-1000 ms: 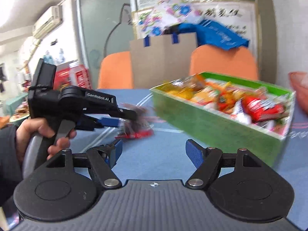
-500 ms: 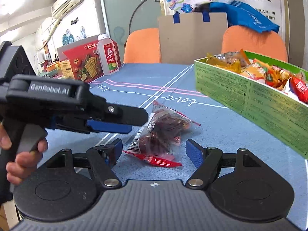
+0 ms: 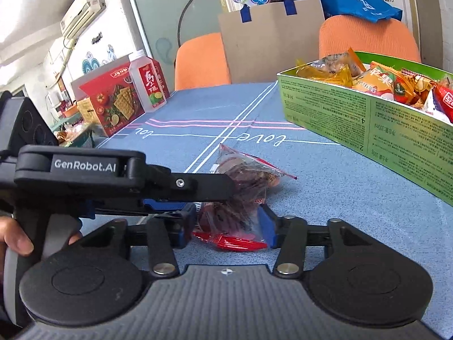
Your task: Organize snacks
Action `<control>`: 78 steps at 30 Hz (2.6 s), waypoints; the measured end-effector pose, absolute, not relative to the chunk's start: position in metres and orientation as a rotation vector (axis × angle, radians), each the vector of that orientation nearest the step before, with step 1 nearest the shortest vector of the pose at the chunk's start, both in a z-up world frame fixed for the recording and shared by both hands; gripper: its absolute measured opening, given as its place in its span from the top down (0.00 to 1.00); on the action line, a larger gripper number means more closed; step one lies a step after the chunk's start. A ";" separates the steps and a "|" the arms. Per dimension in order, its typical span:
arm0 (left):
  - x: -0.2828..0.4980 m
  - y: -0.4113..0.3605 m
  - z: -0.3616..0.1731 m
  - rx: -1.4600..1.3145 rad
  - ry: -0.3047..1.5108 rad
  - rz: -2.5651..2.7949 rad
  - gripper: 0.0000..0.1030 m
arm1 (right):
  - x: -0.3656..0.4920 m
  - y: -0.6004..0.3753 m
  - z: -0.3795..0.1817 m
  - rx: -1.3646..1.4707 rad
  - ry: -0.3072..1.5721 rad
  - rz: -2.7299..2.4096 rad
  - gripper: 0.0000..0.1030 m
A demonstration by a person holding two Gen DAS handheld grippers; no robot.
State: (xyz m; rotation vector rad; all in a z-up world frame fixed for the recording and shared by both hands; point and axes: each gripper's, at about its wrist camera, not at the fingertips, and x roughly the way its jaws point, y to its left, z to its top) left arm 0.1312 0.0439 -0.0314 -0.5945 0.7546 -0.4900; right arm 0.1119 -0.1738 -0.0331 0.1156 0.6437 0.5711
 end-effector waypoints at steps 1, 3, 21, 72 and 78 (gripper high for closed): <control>0.131 0.043 -0.031 -0.598 0.755 -0.494 0.29 | 0.111 -0.176 -0.032 0.122 0.640 0.571 0.33; 0.130 0.041 -0.028 -0.598 0.752 -0.502 0.30 | 0.110 -0.178 -0.029 0.118 0.638 0.570 0.34; 0.190 -0.055 0.054 -0.438 0.588 -0.671 0.31 | 0.128 -0.245 0.028 0.139 0.360 0.416 0.35; 0.076 -0.066 0.029 -0.141 0.568 -0.310 0.00 | 0.045 -0.304 0.000 0.052 0.389 0.022 0.00; 0.067 -0.072 0.031 -0.083 0.552 -0.271 0.00 | 0.036 -0.297 -0.003 0.050 0.391 0.029 0.00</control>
